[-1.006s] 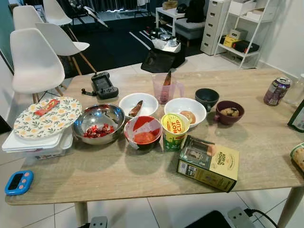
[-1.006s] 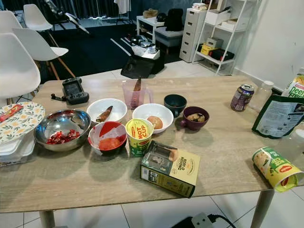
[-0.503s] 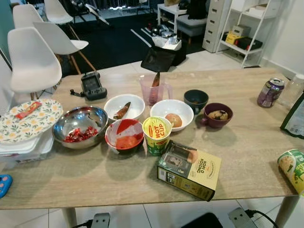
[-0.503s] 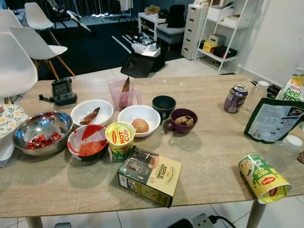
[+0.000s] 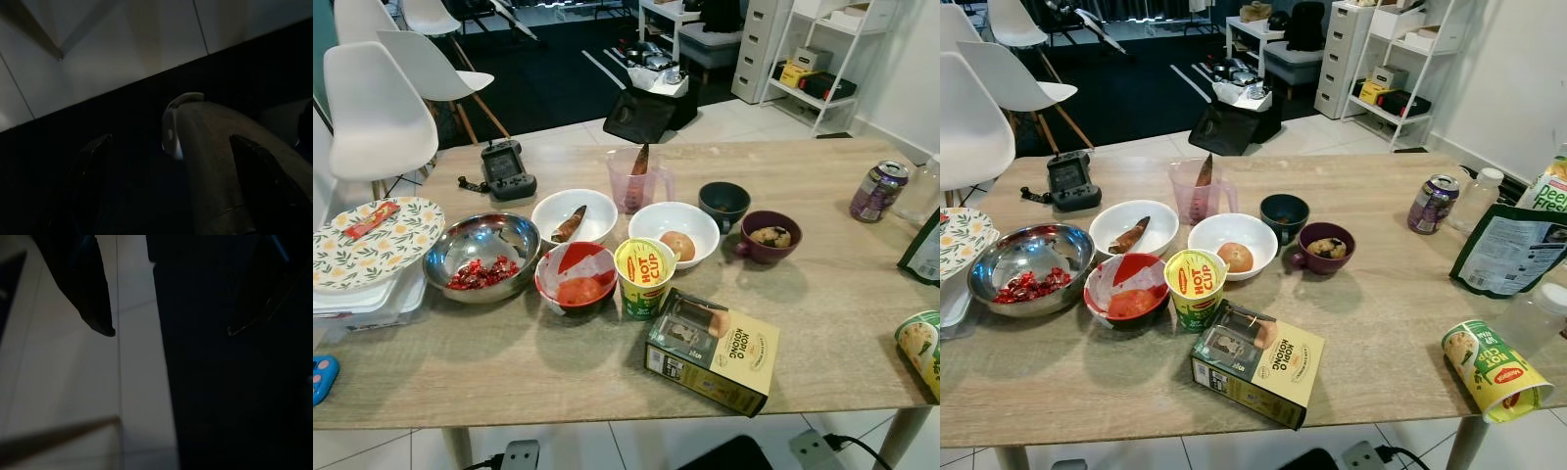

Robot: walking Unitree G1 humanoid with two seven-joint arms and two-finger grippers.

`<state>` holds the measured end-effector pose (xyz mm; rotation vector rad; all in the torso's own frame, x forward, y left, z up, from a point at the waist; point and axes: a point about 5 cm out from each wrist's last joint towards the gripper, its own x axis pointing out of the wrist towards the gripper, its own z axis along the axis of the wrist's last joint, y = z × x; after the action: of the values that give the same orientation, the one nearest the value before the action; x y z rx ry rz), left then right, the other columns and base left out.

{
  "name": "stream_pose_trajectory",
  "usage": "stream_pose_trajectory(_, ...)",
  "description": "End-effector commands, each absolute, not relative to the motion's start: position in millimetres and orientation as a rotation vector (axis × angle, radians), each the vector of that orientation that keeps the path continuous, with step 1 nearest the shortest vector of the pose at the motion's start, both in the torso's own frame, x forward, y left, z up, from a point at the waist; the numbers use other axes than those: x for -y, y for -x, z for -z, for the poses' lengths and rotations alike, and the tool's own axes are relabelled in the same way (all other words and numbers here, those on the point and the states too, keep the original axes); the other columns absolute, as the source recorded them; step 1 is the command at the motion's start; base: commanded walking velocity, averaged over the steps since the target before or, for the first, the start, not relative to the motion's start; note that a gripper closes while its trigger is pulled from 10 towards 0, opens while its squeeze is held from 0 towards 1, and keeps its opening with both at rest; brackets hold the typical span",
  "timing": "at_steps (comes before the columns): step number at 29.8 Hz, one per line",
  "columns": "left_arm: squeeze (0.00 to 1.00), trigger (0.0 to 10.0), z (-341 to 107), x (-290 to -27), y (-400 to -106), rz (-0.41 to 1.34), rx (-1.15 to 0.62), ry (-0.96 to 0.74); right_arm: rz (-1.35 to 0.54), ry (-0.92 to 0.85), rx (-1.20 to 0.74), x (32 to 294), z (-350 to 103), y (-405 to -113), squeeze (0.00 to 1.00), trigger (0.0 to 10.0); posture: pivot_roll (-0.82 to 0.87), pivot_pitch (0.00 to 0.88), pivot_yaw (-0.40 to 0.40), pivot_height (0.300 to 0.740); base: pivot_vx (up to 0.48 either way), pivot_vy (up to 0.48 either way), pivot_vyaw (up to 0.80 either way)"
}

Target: Restocking fridge

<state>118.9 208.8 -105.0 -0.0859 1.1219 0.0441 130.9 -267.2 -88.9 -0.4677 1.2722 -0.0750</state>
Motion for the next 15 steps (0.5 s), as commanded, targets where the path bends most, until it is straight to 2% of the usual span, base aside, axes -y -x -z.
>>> stream_pose_trajectory(1,0.00,10.0,106,-208,-115,-0.036,-1.142,0.075,0.134,0.447,-1.290,276,88,-124,0.00,10.0,-0.01,0.000,-0.027,0.740,0.000,0.000,0.00)
stream_pose_trajectory(8,0.00,10.0,106,-210,-114,-0.034,-1.143,0.062,0.318,0.357,-1.298,299,84,-107,0.00,10.0,-0.02,0.000,-0.019,0.740,0.000,0.000,0.00)
stream_pose_trajectory(9,0.00,10.0,106,-211,-114,-0.035,-1.142,0.059,0.390,0.328,-1.285,308,81,-104,0.00,10.0,-0.02,0.000,-0.019,0.740,0.000,0.000,0.00)
stream_pose_trajectory(10,0.00,10.0,106,-213,-115,-0.039,-1.138,0.056,0.577,0.242,-1.241,326,74,-98,0.00,10.0,-0.03,0.000,-0.010,0.740,0.000,0.000,0.00)
stream_pose_trajectory(11,0.00,10.0,106,-213,-115,-0.039,-1.138,0.056,0.577,0.242,-1.241,326,74,-98,0.00,10.0,-0.03,0.000,-0.010,0.740,0.000,0.000,0.00)
stream_pose_trajectory(13,0.00,10.0,105,-214,-115,-0.040,-1.136,0.054,0.786,0.122,-1.179,343,66,-92,0.00,10.0,-0.04,0.000,-0.008,0.740,0.000,0.000,0.00)
stream_pose_trajectory(14,0.00,10.0,105,-214,-115,-0.040,-1.136,0.054,0.786,0.122,-1.179,343,66,-92,0.00,10.0,-0.04,0.000,-0.008,0.740,0.000,0.000,0.00)
stream_pose_trajectory(15,0.00,10.0,105,-214,-116,-0.041,-1.134,0.054,0.932,0.041,-1.122,355,59,-88,0.00,10.0,-0.05,0.000,-0.002,0.740,0.000,0.000,0.00)
